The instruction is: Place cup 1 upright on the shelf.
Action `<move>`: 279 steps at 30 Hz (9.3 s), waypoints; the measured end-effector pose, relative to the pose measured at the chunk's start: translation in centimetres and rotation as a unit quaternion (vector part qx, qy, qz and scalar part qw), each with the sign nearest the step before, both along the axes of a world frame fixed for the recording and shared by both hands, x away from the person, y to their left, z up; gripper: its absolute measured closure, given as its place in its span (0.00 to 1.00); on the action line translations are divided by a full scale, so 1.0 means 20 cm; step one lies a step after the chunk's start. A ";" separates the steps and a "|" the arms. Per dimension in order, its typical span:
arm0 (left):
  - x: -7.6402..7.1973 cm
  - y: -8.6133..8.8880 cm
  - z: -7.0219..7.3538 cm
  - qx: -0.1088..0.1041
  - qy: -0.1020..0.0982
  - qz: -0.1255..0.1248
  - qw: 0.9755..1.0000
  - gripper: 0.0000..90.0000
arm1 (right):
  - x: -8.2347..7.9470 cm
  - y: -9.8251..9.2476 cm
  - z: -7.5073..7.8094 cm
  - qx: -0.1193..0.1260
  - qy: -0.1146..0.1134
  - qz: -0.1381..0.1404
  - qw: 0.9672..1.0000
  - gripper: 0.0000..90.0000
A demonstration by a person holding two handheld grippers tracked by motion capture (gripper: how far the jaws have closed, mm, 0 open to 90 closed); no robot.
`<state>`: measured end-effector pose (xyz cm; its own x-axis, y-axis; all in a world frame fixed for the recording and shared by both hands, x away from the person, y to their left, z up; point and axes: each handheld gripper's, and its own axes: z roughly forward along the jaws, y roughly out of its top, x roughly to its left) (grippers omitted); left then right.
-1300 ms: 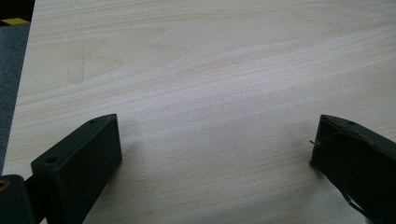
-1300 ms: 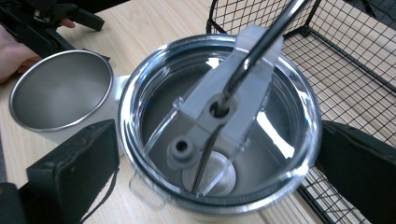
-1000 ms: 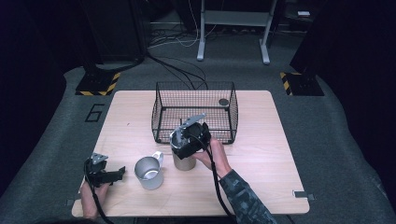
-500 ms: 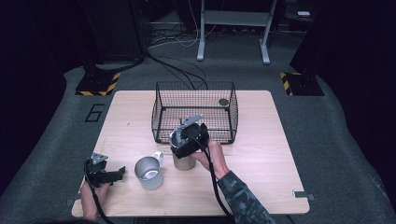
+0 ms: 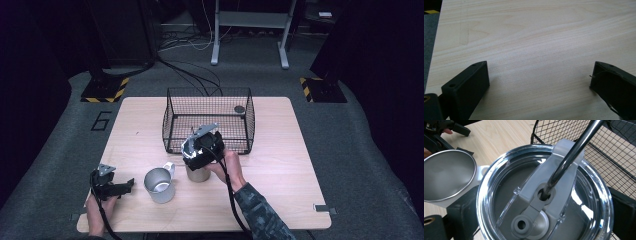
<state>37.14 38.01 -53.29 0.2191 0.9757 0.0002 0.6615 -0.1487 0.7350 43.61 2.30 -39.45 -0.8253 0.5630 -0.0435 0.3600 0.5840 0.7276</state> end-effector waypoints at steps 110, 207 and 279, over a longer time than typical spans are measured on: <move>0.00 0.00 0.00 0.000 0.001 0.002 1.000 0.02 | -0.02 -0.61 0.52 0.016 -0.048 -0.082 0.995 0.04; 0.00 0.00 0.00 0.003 0.002 -0.001 1.000 0.02 | 0.73 -0.44 0.39 -0.009 -0.017 -0.177 0.984 0.04; 0.00 0.00 0.00 0.002 0.004 -0.002 1.000 0.02 | 0.86 -0.41 0.15 -0.020 0.066 -0.206 0.976 0.00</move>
<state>37.06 38.02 -53.24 0.2229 0.9748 0.0028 0.6671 -0.1546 0.7288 60.90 -5.87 -36.46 -0.5286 0.8486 0.0189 0.6598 0.3968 0.6382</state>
